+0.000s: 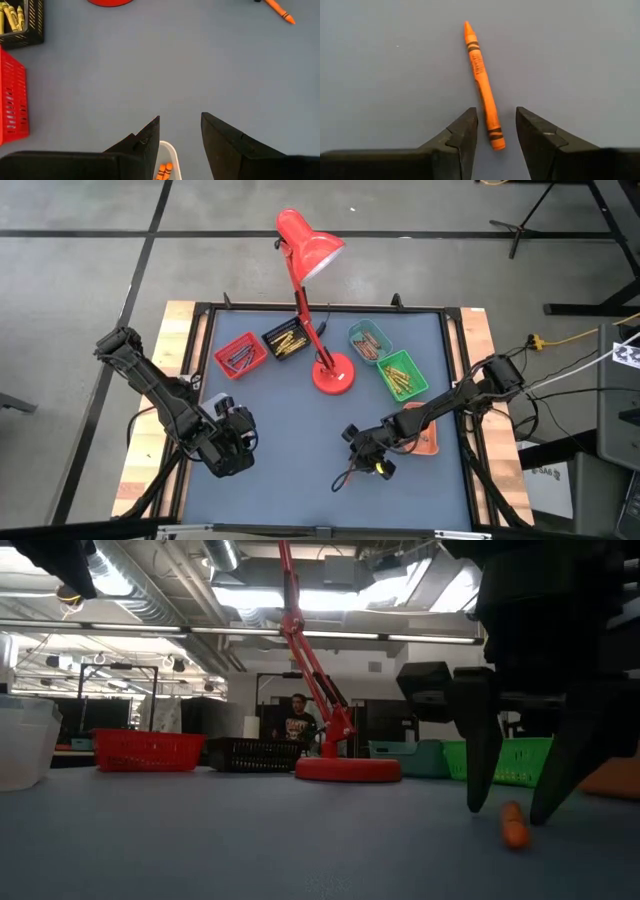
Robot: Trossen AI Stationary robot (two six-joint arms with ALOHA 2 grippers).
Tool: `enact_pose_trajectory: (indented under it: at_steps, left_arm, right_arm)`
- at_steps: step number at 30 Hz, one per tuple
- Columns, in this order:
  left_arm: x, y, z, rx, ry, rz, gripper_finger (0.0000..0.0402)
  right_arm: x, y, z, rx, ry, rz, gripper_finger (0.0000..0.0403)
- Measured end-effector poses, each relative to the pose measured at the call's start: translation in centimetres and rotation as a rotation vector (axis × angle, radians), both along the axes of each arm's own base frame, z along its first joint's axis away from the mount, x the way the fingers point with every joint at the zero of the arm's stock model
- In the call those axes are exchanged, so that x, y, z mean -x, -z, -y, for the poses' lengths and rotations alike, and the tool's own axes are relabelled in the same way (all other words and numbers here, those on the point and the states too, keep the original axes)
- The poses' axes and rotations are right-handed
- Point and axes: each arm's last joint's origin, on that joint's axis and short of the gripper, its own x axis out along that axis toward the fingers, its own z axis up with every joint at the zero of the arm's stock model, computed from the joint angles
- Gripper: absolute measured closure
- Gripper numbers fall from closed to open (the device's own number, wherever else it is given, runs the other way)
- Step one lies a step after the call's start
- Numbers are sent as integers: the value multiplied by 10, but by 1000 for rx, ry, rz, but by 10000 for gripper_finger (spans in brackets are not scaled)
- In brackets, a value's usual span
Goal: Sort crayons
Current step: Put the orange crayon into the bottom left transparent bin
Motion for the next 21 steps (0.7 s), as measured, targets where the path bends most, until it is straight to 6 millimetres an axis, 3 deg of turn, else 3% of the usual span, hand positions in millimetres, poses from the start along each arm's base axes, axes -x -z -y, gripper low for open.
enact_pose_trajectory:
  at_steps: [5,15,21]
  left_arm:
    - [-1,0,0,-12,-7,20,274]
    - [-6,-4,1,-40,-38,124,274]
    - [-7,-4,1,-48,-46,148,274]
  right_arm:
    - [0,0,0,-5,9,-7,276]
    - [1,1,0,-28,54,-33,357]
    - [1,1,0,-40,86,-42,382]
